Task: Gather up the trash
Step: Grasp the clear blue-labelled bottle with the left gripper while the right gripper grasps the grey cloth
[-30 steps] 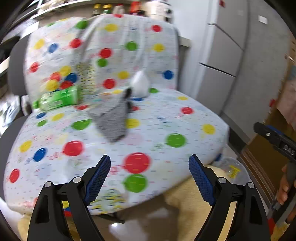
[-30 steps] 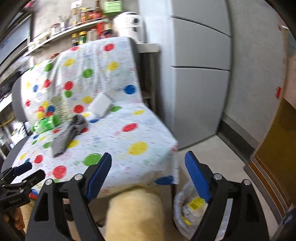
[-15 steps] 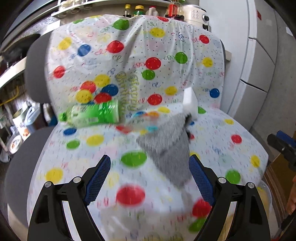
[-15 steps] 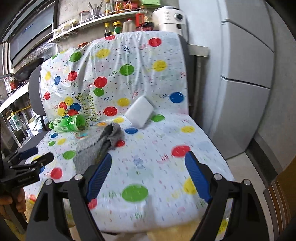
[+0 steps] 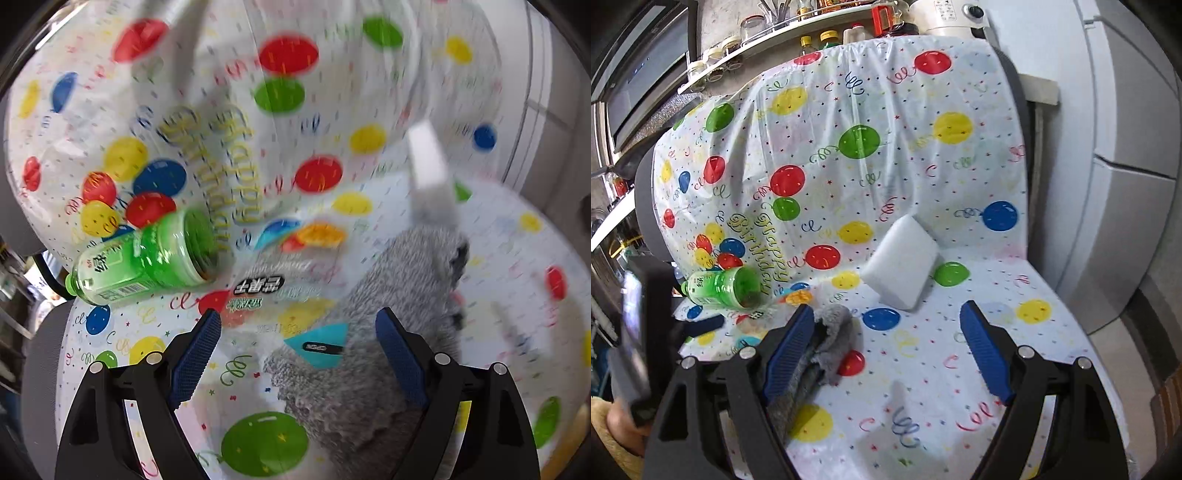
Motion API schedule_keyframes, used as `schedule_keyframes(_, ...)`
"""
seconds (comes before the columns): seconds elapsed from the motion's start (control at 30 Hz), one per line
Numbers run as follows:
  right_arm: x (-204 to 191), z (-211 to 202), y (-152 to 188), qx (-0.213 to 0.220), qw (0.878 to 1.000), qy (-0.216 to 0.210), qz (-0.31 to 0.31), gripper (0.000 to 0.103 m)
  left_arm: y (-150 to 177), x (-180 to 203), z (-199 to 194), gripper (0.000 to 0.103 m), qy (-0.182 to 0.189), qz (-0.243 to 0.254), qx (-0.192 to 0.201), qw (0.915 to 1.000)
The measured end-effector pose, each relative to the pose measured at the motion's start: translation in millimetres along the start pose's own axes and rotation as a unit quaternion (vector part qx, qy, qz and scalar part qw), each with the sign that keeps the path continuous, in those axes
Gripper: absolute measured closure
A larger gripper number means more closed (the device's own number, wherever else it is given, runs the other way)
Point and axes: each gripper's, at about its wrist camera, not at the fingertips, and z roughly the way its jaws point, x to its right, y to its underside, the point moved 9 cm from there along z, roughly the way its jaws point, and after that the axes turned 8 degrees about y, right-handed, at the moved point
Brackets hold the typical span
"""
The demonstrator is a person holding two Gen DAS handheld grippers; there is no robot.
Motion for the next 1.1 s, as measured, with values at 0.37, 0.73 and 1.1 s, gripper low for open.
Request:
schedule_keyframes(0.37,3,4,6,-0.006,1.0,-0.001,0.002,0.023,-14,-28,17,0.078,-0.008,-0.025,-0.005,0.9997)
schedule_keyframes(0.73,-8,-17,10,-0.007,1.0,-0.01,0.005,0.023,-8,-50,-85,0.103,0.111,-0.139,0.108,0.9781)
schedule_keyframes(1.1,-65,4,42,-0.067,0.997,-0.039,-0.025,0.015,56,-79,-136,0.102,0.066,-0.189,0.122,0.9722)
